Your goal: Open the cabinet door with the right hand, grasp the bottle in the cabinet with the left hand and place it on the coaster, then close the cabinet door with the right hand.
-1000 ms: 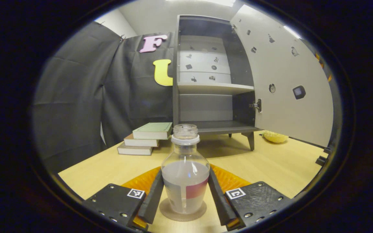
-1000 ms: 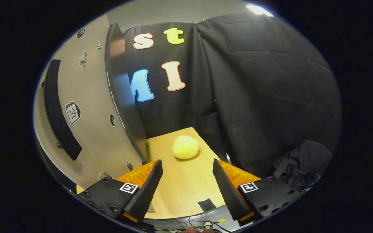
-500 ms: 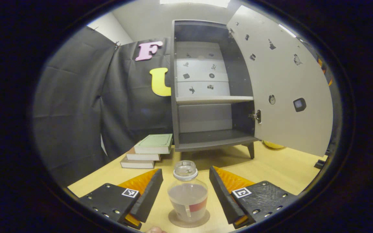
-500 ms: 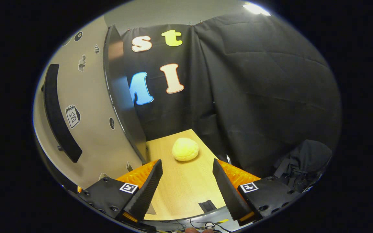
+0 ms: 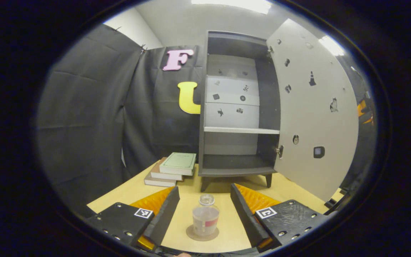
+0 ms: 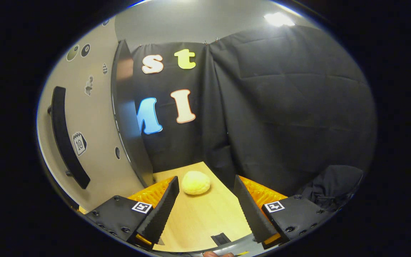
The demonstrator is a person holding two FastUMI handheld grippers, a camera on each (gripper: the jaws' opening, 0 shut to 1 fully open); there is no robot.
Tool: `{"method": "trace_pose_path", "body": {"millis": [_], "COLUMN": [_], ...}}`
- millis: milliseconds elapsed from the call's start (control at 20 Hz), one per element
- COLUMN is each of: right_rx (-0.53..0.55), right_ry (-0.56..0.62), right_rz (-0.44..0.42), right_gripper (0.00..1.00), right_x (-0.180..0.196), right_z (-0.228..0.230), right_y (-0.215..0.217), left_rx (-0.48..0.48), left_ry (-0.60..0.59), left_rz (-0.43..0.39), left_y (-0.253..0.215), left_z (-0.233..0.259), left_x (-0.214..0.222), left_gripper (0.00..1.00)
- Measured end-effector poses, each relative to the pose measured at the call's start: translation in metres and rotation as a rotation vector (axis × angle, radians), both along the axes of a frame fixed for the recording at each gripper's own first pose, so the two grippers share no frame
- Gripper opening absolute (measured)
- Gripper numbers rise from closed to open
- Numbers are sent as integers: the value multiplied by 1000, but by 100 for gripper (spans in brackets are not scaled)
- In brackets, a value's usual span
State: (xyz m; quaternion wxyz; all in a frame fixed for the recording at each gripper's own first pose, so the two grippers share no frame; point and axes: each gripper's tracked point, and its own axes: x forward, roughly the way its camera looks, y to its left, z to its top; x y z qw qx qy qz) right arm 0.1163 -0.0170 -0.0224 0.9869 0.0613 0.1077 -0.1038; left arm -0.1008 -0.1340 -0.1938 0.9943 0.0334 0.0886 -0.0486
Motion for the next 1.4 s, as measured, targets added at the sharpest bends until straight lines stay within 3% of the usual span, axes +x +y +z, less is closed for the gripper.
{"method": "trace_pose_path", "body": {"millis": [150, 350, 550, 600, 700, 800, 900, 1000, 1150, 1350, 1400], "right_rx": [-9, -57, -119, -126, -163, -200, -231, -242, -206, -177, -175], "right_ry": [-76, -127, -184, -201, -236, -255, -268, -278, -270, -259, -253], "right_rz": [0, 33, 118, 140, 165, 192, 197, 185, 205, 221, 231], "right_gripper": [98, 98, 98, 93, 98, 94, 98, 92, 92, 89, 89], "right_x": [-2, -5, -5, -6, -5, -4, -3, -6, -3, -5, -8], "right_z": [21, 35, 57, 65, 80, 92, 102, 110, 111, 110, 109], "right_y": [5, 25, 58, 66, 73, 80, 84, 85, 94, 107, 113], "left_rx": [51, 18, 48, 80, 119, 117, 89, 76, 66, 29, 11], "left_ry": [-28, -4, 45, 40, 35, 35, 38, 48, 56, -3, -4], "left_rz": [40, 30, -10, -11, -34, -61, -85, -90, -68, 41, 49], "left_y": [22, 18, 9, 12, 11, 6, 0, 0, 9, 47, 52], "left_z": [37, 70, 103, 116, 135, 147, 155, 157, 158, 175, 175], "left_x": [-12, -13, -9, -6, -1, 1, -1, -5, -6, -3, -2], "left_gripper": [87, 87, 87, 87, 88, 87, 87, 87, 87, 91, 87]}}
